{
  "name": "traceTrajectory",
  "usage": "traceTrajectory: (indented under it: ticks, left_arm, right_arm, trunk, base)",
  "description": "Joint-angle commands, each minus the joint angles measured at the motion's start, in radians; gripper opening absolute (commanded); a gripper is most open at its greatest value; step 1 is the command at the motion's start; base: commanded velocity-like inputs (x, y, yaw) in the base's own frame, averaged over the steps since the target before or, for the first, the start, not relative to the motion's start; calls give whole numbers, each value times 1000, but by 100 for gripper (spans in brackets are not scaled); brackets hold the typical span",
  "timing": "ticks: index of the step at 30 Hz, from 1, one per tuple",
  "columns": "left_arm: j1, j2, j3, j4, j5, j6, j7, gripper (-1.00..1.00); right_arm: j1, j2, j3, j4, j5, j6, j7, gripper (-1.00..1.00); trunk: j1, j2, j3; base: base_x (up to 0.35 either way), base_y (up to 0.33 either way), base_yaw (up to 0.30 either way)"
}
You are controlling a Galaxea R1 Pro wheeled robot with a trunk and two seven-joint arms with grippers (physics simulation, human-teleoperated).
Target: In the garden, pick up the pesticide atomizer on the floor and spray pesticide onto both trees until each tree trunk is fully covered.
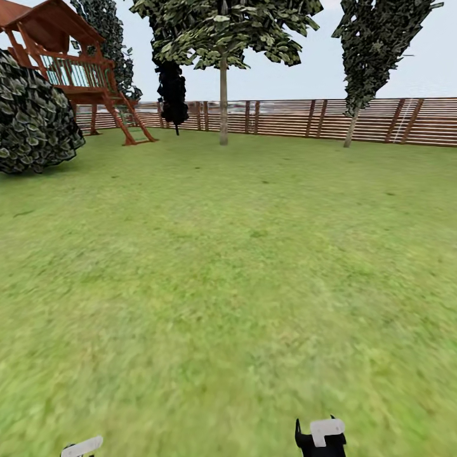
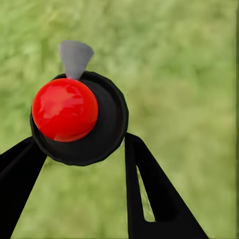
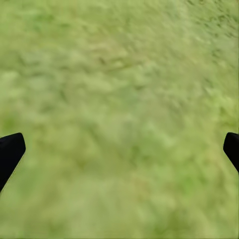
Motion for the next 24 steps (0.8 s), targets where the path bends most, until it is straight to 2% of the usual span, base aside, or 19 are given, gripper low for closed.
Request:
traceTrajectory:
  ticks: [1, 24]
  left_arm:
    - [-1, 0, -2, 1, 10, -4, -2, -100]
    - [-1, 0, -2, 0, 9, -7, -3, -100]
  right_arm:
    - [-1, 0, 8, 1, 3, 2, -10, 100]
    - [-1, 0, 8, 1, 3, 2, -10, 100]
  trunk:
    - [0, 0, -1]
    - [0, 0, -1]
  base:
    - [341, 0, 0]
    - [341, 0, 0]
